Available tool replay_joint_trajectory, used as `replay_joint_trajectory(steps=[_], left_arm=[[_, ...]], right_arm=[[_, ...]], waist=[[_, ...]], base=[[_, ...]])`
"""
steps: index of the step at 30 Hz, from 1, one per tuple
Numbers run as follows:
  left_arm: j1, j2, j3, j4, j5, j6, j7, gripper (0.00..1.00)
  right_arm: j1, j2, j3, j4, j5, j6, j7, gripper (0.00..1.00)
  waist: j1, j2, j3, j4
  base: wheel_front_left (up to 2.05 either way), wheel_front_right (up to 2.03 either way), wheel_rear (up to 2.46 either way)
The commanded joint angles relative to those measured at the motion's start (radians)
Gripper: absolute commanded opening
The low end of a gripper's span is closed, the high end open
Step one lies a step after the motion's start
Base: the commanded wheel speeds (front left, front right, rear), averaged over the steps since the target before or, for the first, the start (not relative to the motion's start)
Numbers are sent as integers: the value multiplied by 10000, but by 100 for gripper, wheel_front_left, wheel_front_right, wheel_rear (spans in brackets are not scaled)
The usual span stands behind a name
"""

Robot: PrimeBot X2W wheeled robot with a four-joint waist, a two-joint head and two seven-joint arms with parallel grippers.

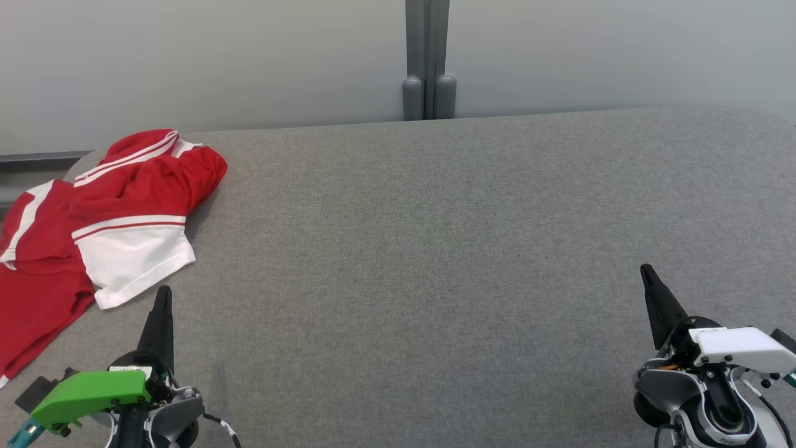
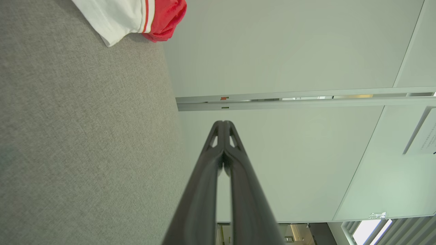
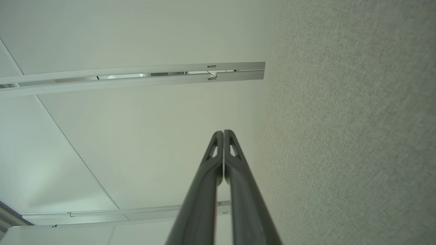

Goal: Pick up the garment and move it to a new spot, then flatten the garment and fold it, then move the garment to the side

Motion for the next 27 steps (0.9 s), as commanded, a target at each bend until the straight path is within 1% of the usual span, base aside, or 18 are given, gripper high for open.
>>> replay_joint_trajectory(steps=[1, 27], left_arm=[[-122, 20, -1, -14, -27, -16, 22, 0], [-123, 20, -1, -13, -27, -16, 22, 0]], right_arm=[[-65, -12, 2, 13, -38, 4, 11, 0], [-65, -12, 2, 13, -39, 4, 11, 0]], waist=[[0, 0, 0, 0], [0, 0, 0, 0]], base=[[0, 0, 0], [0, 0, 0]])
